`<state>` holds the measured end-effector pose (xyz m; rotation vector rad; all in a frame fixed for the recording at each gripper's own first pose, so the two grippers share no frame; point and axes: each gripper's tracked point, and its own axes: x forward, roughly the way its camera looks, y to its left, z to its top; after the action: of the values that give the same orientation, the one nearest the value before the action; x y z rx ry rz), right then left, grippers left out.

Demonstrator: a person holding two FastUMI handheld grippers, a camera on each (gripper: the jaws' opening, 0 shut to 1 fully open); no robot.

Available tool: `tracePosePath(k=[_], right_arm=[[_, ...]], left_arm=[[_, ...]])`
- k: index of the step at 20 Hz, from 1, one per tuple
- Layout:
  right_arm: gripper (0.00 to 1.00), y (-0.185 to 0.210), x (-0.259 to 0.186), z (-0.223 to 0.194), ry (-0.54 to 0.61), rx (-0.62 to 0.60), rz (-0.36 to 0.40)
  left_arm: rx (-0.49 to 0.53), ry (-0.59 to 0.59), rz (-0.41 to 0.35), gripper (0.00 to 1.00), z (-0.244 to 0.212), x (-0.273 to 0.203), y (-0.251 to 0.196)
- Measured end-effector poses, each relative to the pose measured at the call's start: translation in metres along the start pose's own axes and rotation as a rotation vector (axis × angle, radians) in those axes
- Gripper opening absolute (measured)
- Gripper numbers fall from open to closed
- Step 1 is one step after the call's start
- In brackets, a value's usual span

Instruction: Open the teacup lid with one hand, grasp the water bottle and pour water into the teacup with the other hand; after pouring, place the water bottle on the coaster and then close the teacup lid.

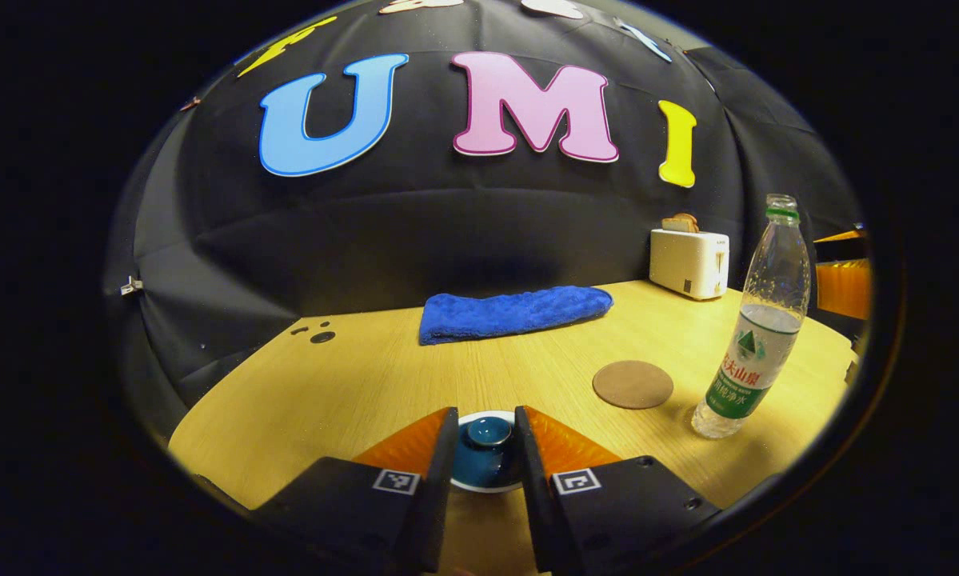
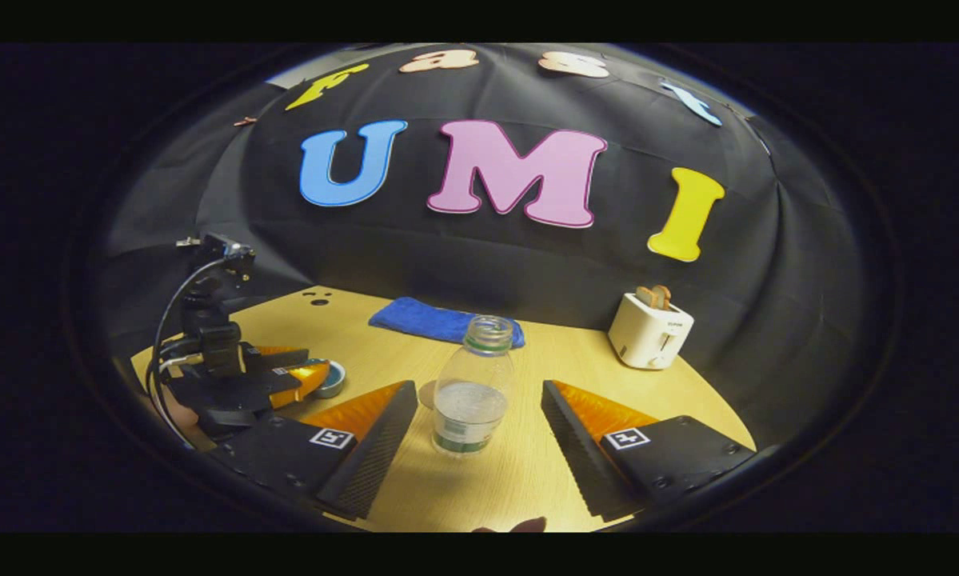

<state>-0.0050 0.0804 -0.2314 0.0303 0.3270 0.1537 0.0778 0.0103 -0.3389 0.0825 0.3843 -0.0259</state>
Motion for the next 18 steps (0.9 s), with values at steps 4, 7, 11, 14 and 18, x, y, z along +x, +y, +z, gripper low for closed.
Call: tracePosePath(k=[4, 7, 11, 14, 18], right_arm=[[0.97, -0.001, 0.004, -0.007, 0.010, 0.001, -0.006], [0.97, -0.003, 0.010, -0.014, 0.019, 0.010, -0.005], [0.98, 0.001, 0.016, -0.034, 0.034, 0.014, 0.005], [0.97, 0.008, 0.024, -0.058, 0.049, 0.023, 0.013], [0.97, 0.007, 0.040, -0.081, 0.060, 0.059, -0.003]], left_arm=[[0.014, -0.021, -0.002, 0.39, 0.003, 0.002, -0.003], [0.007, -0.039, -0.009, 0.31, 0.011, 0.000, -0.005], [0.006, -0.081, -0.002, 0.31, 0.038, -0.008, -0.002], [-0.016, -0.090, 0.012, 0.31, 0.051, -0.016, 0.005], [-0.016, -0.081, 0.030, 0.31, 0.052, -0.026, 0.016]])
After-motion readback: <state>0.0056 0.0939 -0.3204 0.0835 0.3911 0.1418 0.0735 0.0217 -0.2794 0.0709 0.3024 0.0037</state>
